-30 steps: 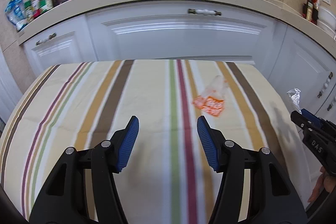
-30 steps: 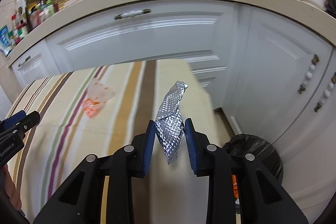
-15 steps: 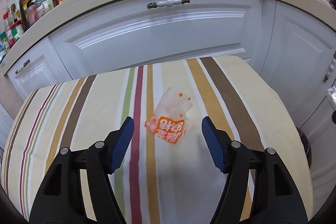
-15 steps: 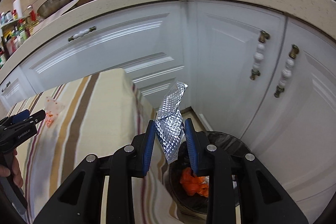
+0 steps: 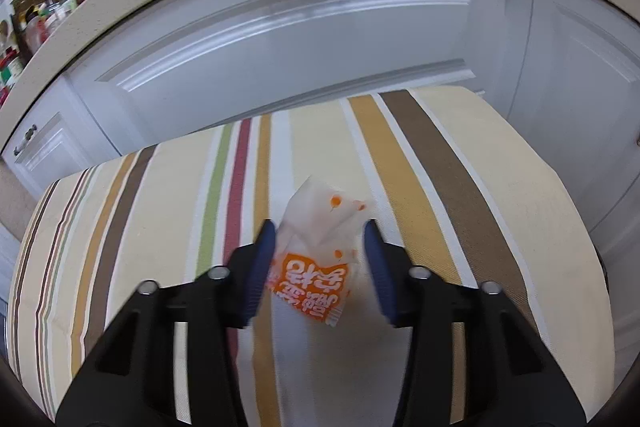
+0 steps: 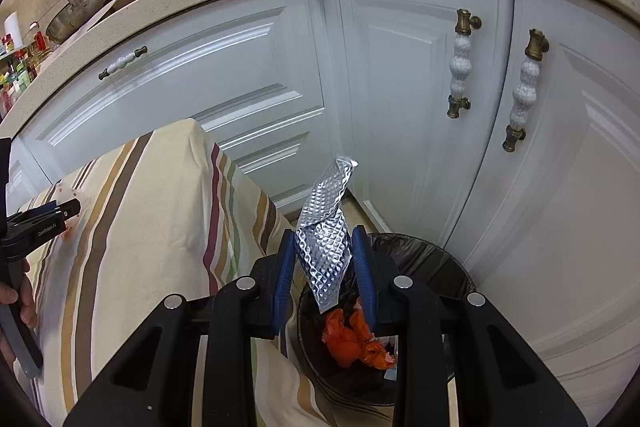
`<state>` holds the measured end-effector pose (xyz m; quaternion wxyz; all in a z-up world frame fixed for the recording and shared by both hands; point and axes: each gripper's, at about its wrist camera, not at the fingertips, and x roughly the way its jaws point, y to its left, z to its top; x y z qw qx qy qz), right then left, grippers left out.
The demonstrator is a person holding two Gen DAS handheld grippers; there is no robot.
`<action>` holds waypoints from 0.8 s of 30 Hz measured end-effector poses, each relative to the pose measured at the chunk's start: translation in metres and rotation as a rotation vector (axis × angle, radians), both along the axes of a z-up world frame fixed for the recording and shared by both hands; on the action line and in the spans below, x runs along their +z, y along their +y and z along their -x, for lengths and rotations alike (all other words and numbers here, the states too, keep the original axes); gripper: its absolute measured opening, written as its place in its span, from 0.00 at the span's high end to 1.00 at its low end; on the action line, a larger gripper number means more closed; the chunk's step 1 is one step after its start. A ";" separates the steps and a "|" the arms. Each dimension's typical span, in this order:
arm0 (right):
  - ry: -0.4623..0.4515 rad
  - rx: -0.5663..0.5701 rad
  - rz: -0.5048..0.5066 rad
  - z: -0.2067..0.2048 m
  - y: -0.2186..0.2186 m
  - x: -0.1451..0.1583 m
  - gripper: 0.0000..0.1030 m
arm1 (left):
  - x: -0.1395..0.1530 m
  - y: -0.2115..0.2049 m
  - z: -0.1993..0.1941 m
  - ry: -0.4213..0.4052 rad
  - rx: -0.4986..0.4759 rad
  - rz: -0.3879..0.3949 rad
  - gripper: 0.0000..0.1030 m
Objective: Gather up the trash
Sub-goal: 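Carry the foil packet over the bin while the left tool grasps the orange-printed bag, then carry the orange-printed bag over the bin and open both tools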
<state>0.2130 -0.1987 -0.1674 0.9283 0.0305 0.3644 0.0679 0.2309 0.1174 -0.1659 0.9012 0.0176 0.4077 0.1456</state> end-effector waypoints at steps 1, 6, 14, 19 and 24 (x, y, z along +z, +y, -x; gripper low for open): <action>0.001 0.001 -0.001 0.000 0.000 -0.001 0.71 | 0.000 -0.002 0.000 0.003 -0.010 -0.003 0.65; 0.003 0.003 0.000 0.000 0.000 -0.002 0.71 | 0.003 -0.009 0.003 -0.020 -0.036 -0.030 0.79; -0.015 -0.010 -0.004 0.005 -0.006 0.004 0.71 | 0.005 -0.019 0.013 -0.033 -0.039 -0.027 0.82; -0.035 -0.021 -0.009 0.013 -0.013 0.010 0.71 | 0.012 -0.023 0.021 -0.040 -0.040 -0.020 0.83; -0.053 -0.032 -0.013 0.020 -0.019 0.017 0.71 | 0.026 -0.036 0.033 -0.069 -0.052 -0.011 0.83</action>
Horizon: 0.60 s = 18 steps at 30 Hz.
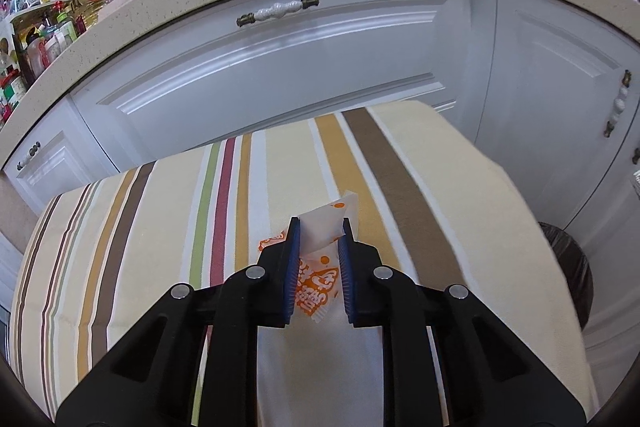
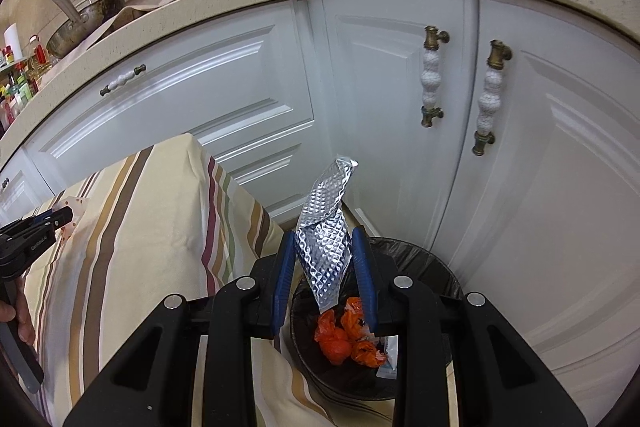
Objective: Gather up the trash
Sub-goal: 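Carry the orange-printed bag over the bin and open both tools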
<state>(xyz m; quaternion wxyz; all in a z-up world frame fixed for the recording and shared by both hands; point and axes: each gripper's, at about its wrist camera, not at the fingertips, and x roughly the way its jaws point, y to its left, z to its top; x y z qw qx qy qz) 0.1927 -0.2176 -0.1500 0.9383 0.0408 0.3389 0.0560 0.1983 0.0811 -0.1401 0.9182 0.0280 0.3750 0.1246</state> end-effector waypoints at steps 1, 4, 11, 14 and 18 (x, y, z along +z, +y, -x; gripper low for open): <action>-0.003 -0.003 -0.001 0.002 -0.001 0.001 0.71 | 0.004 -0.004 0.003 -0.008 -0.006 0.004 0.83; -0.014 -0.011 -0.002 0.007 -0.007 0.006 0.71 | 0.012 -0.018 0.009 -0.025 -0.028 0.017 0.83; -0.038 -0.035 -0.006 0.020 -0.023 0.015 0.71 | 0.024 -0.060 0.019 -0.045 -0.101 0.049 0.83; -0.047 -0.045 -0.006 0.026 -0.031 0.018 0.71 | 0.028 -0.079 0.022 -0.054 -0.134 0.062 0.83; -0.060 -0.060 -0.003 0.035 -0.040 0.023 0.71 | 0.033 -0.105 0.027 -0.061 -0.173 0.086 0.83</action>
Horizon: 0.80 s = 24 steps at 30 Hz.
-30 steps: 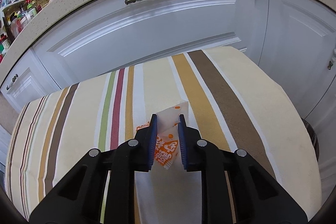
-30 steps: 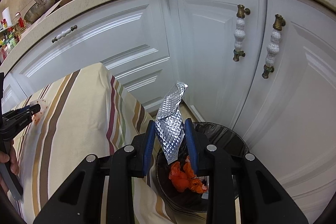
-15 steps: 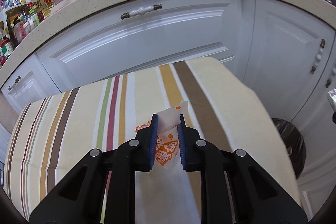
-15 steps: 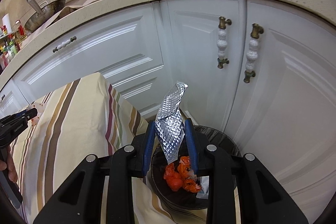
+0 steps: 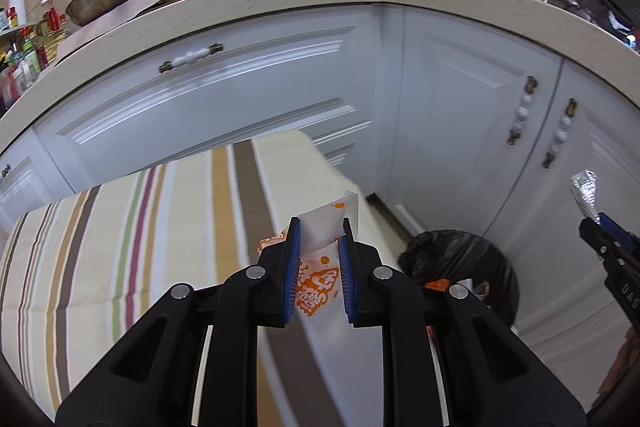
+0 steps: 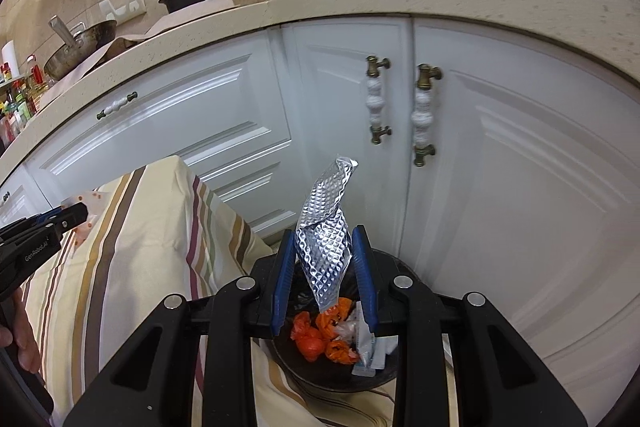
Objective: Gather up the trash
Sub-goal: 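Carry the orange-printed bag over the bin and open both tools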
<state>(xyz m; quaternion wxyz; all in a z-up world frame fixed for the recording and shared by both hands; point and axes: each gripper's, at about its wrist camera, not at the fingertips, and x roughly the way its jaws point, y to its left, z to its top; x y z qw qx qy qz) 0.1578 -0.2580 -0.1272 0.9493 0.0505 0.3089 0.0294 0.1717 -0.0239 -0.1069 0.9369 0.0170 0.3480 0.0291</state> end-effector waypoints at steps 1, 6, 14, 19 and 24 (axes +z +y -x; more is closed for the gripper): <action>-0.004 -0.004 0.000 0.002 -0.003 0.001 0.71 | 0.001 -0.008 0.001 -0.001 -0.013 0.008 0.83; -0.018 -0.024 0.000 0.013 -0.015 0.006 0.71 | 0.005 -0.038 0.008 -0.010 -0.055 0.021 0.83; -0.023 -0.032 0.000 0.023 -0.026 0.005 0.71 | 0.004 -0.075 0.015 -0.016 -0.097 0.024 0.83; -0.021 -0.024 0.004 0.026 -0.027 0.001 0.71 | -0.002 -0.092 0.014 -0.010 -0.110 0.024 0.83; -0.019 -0.027 0.000 0.028 -0.031 -0.004 0.71 | -0.009 -0.107 0.015 -0.002 -0.130 0.018 0.83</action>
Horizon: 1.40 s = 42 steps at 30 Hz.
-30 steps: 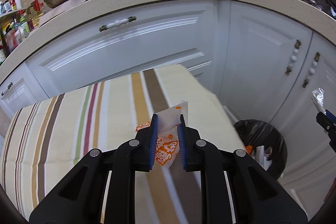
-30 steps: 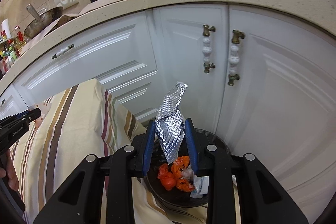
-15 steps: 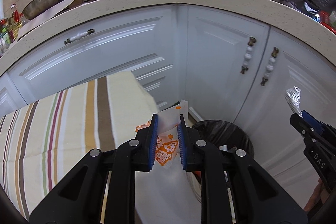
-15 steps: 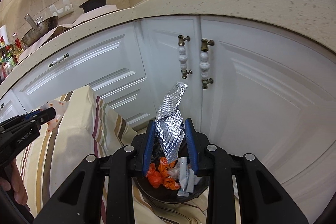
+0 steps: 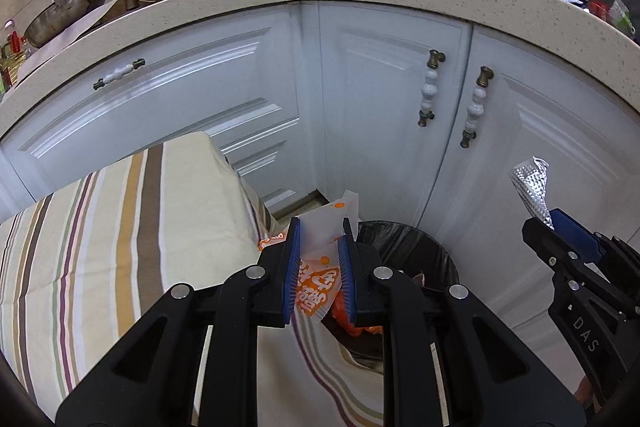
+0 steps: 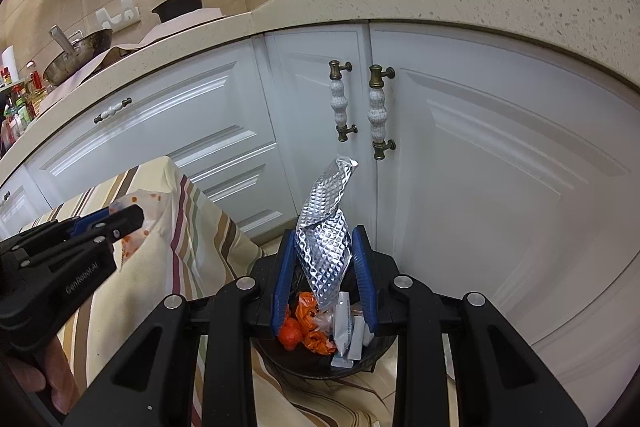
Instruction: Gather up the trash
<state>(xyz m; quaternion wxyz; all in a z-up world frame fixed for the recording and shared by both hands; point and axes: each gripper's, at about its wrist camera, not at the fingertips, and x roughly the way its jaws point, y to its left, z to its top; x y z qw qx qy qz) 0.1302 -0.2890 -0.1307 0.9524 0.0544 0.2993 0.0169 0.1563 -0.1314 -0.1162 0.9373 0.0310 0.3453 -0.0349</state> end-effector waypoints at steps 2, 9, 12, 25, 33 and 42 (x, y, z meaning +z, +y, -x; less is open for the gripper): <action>0.005 -0.003 -0.004 -0.001 -0.002 -0.003 0.71 | -0.003 -0.005 0.000 -0.002 -0.006 -0.006 0.83; 0.031 -0.004 -0.004 -0.011 -0.005 -0.021 0.71 | -0.025 -0.019 -0.016 0.037 -0.003 -0.031 0.83; 0.040 -0.003 -0.003 -0.016 -0.006 -0.028 0.71 | -0.032 -0.022 -0.021 0.049 -0.002 -0.038 0.82; 0.080 0.016 0.005 -0.046 -0.008 -0.054 0.71 | -0.056 -0.029 -0.053 0.116 0.017 -0.040 0.76; 0.071 -0.010 0.008 -0.055 -0.015 -0.057 0.54 | -0.066 -0.024 -0.061 0.148 0.043 -0.022 0.50; 0.059 -0.022 0.007 -0.050 -0.017 -0.051 0.53 | -0.061 -0.026 -0.057 0.129 0.020 -0.032 0.45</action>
